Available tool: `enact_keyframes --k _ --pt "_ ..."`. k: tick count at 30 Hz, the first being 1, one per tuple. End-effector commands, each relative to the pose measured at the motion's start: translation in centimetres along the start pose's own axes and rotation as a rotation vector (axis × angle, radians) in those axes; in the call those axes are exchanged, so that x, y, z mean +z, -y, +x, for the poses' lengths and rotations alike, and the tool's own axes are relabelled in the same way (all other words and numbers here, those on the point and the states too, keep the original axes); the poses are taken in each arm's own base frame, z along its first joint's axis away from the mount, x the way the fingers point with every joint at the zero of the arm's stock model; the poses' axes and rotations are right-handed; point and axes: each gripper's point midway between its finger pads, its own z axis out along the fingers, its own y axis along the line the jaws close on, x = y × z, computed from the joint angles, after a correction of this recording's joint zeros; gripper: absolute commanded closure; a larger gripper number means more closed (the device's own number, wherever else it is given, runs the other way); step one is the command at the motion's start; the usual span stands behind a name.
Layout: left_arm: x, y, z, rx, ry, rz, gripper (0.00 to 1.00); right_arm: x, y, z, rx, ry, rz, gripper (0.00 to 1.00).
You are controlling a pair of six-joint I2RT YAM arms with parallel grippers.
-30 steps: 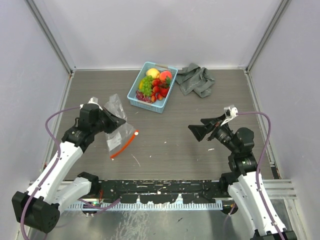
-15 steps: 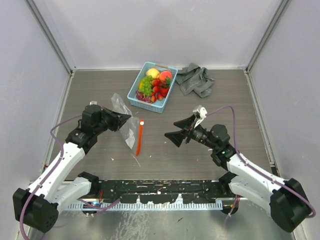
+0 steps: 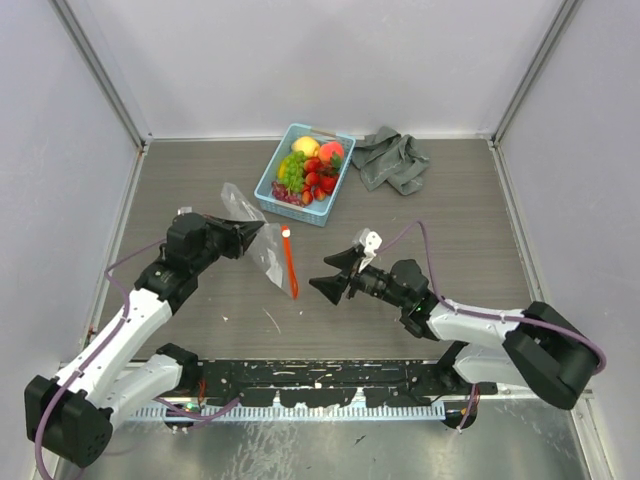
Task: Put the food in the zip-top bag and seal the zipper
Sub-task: Open the zipper of the food storage bag.
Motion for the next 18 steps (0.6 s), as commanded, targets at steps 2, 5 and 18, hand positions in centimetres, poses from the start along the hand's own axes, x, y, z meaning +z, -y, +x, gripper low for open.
enact_keyframes --k 2,5,18 --pt "-0.2 2.1 -0.1 -0.065 0.017 0.104 1.0 1.4 -0.3 -1.9 -0.084 0.119 -0.012 0.31" --pt "-0.2 2.1 0.0 -0.072 0.015 0.103 1.0 1.9 -0.4 -0.7 -0.083 0.108 -0.023 0.35" --pt "-0.4 2.0 0.1 -0.093 0.013 0.116 1.0 3.6 -0.8 2.7 -0.084 0.05 -0.052 0.5"
